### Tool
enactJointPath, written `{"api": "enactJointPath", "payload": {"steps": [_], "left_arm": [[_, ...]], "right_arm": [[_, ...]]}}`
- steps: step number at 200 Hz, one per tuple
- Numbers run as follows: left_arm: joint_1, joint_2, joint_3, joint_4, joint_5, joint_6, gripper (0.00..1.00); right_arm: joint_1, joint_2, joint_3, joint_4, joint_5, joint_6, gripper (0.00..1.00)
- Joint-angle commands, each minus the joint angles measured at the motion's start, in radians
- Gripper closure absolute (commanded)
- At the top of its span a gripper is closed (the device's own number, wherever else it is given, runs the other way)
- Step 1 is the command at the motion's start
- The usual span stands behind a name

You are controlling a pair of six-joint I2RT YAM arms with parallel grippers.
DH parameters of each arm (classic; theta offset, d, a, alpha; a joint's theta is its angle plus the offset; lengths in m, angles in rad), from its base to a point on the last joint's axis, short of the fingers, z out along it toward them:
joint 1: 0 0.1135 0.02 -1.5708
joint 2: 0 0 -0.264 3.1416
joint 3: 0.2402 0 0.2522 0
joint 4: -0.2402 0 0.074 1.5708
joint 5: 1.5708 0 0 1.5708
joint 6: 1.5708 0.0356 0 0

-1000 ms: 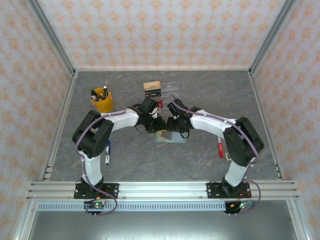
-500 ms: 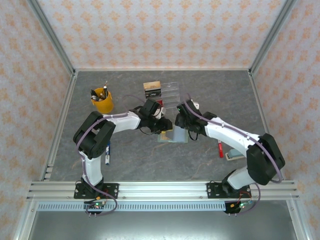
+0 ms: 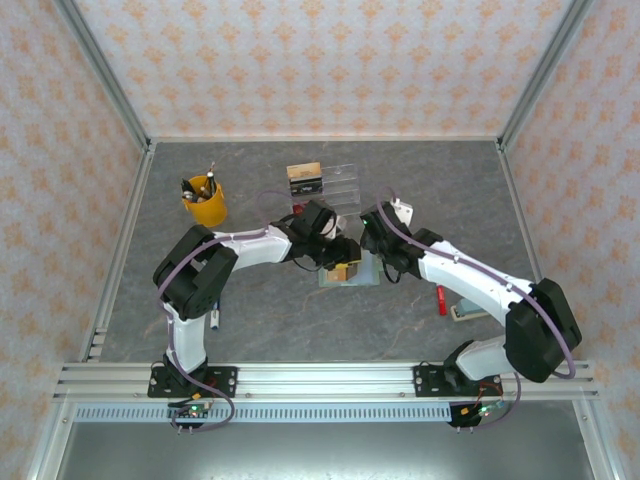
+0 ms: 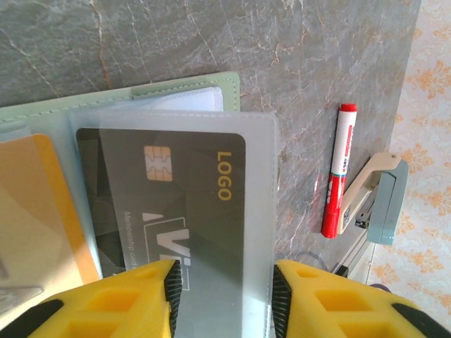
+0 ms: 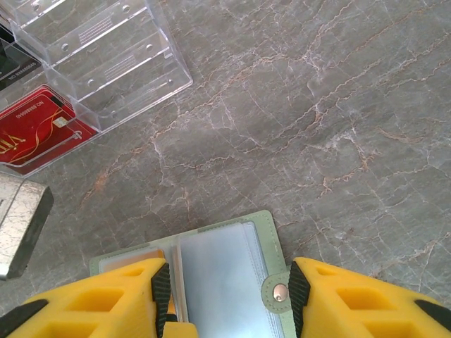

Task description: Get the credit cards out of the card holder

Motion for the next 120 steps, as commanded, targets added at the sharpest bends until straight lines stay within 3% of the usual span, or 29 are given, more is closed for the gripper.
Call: {"api": "enactJointPath", "payload": {"steps": [1,68,98,120], "left_arm": [[0.013,-0.008,0.015,-0.003,-0.024,-0.003,0.57],[0.014,0.008,-0.013,0.101,0.008,-0.061,0.43],[0.044,-0.047,-0.041,0.033,-0.077,-0.039,0.45],[0.070,-0.070,-0.081,0.006,-0.115,-0.043,0.53]], "right_arm": [[-0.005,-0.015,-0.015,0.008,0.020,0.011,0.50],[-0.005,-0.002,-0.013,0.027,-0.038,-0.012,0.50],[-0.005,0.030,-0.002,0.024,-0.093,-0.031,0.53],[-0.005,0.080,0.021,0.006,-0.142,-0.035,0.60]]}}
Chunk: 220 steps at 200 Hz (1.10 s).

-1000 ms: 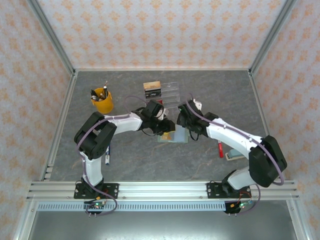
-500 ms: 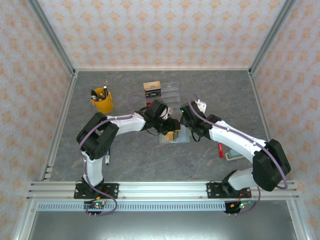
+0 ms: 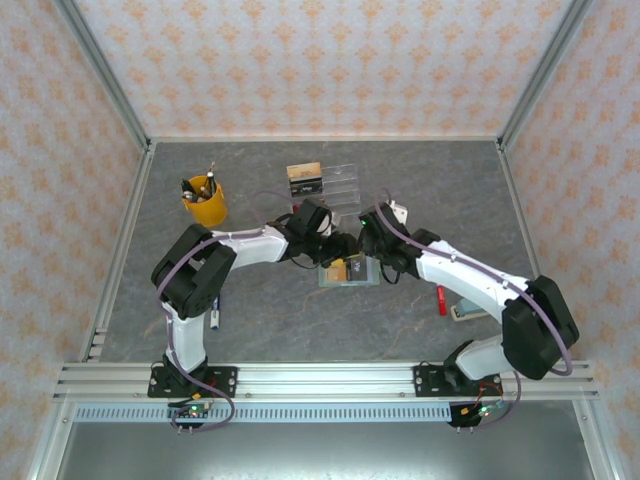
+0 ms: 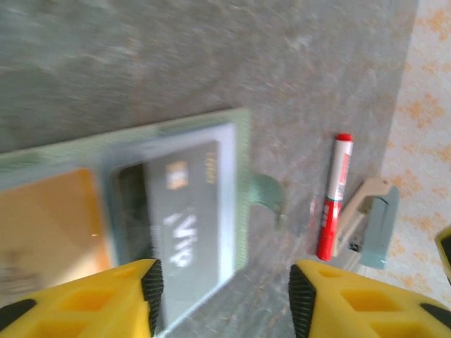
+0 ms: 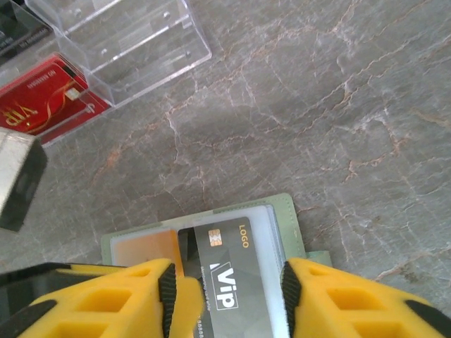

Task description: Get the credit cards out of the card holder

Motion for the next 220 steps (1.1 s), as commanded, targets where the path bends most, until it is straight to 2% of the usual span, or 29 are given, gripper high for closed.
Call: {"api": "enactJointPath", "payload": {"steps": [1,72,84,121,184,220], "left_arm": [[0.036,-0.063,-0.047,-0.043,-0.075,0.003,0.54],[0.023,-0.026,-0.046,-0.009,-0.010,-0.008,0.73],[0.015,-0.019,-0.031,-0.029,-0.011,0.006,0.74],[0.011,-0.014,-0.022,-0.027,-0.005,0.004,0.74],[-0.001,0.043,0.007,-0.025,0.017,-0.001,0.74],[-0.002,0.058,0.014,-0.033,0.014,-0.001,0.74]], "right_arm": [[-0.005,0.053,0.027,-0.014,-0.056,-0.015,0.60],[-0.004,0.201,0.073,-0.069,-0.109,0.031,0.77],[-0.005,0.219,0.080,-0.085,-0.094,0.042,0.81],[-0.013,0.242,0.077,-0.097,-0.078,0.061,0.81],[-0.063,0.258,0.043,-0.041,-0.175,0.062,0.81],[-0.065,0.286,0.053,-0.049,-0.184,0.057,0.82]]}}
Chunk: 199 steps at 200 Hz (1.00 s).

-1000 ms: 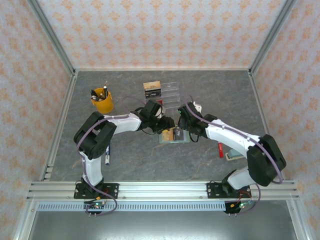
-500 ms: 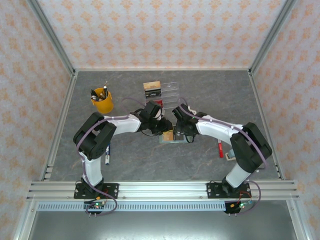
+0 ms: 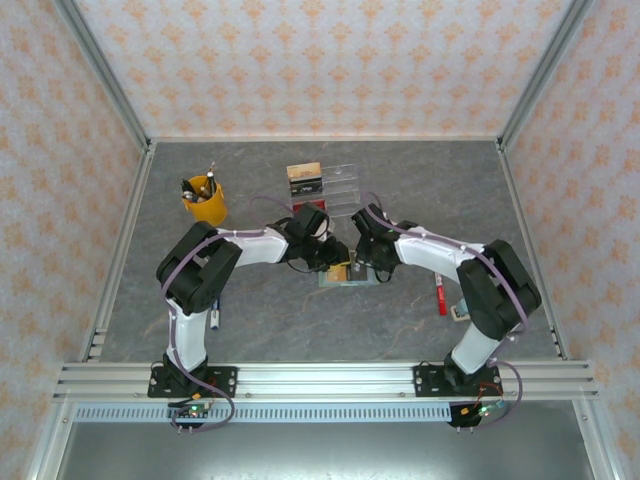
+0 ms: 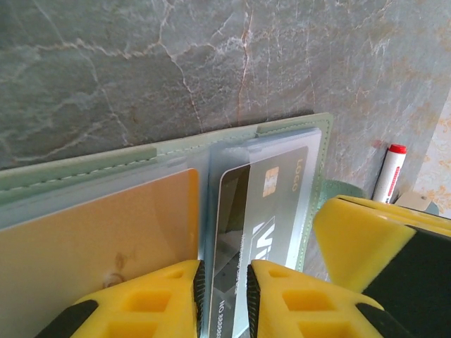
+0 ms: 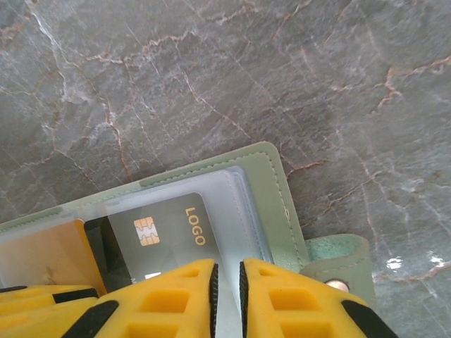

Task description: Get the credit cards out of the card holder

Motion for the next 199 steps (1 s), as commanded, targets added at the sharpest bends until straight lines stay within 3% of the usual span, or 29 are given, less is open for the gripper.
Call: {"api": "enactJointPath", "payload": {"steps": [1,133,199], "left_arm": [[-0.009,0.011,0.026,-0.021,0.015,0.008,0.74],[-0.012,0.034,0.043,-0.027,0.044,0.018,0.73],[-0.011,0.032,0.034,-0.006,0.041,0.009,0.81]], "right_arm": [[-0.002,0.023,-0.001,-0.005,-0.011,0.004,0.82],[-0.002,0.093,0.005,-0.005,-0.031,0.010,0.84],[-0.002,0.103,0.005,-0.008,-0.024,0.013,0.84]]}}
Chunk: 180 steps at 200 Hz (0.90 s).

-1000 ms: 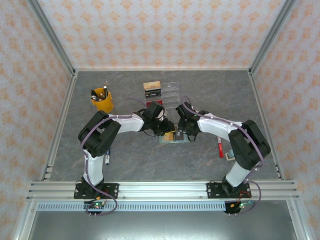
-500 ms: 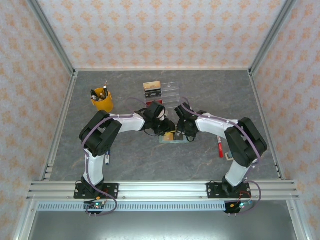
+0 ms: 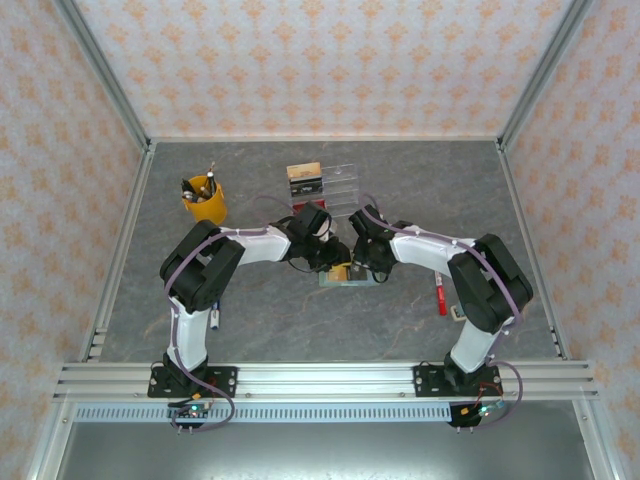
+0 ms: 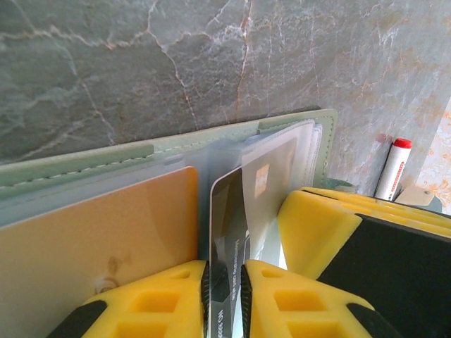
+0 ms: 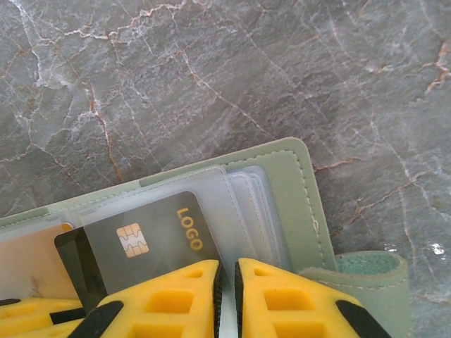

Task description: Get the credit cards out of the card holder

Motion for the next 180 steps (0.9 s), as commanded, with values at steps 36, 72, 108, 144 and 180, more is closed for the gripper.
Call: {"api": "enactJointPath", "payload": {"steps": [36,72,108,144,180], "left_arm": [[-0.003,0.001,-0.001,0.004,-0.006,0.016,0.91],[0.016,-0.023,-0.020,-0.033,-0.032,0.046,1.00],[0.042,-0.070,-0.045,-0.093,-0.057,0.106,1.00],[0.069,-0.148,-0.064,-0.179,-0.089,0.198,1.00],[0.102,-0.217,-0.076,-0.269,-0.110,0.298,1.00]], "right_arm": [[-0.002,0.046,-0.008,-0.030,0.016,0.012,0.84],[-0.002,0.034,-0.014,-0.034,0.033,0.013,0.84],[-0.015,0.012,-0.022,-0.028,0.029,0.010,0.84],[-0.028,-0.063,-0.070,0.058,-0.020,-0.019,0.82],[-0.030,-0.171,-0.109,0.154,-0.093,-0.073,0.70]]}}
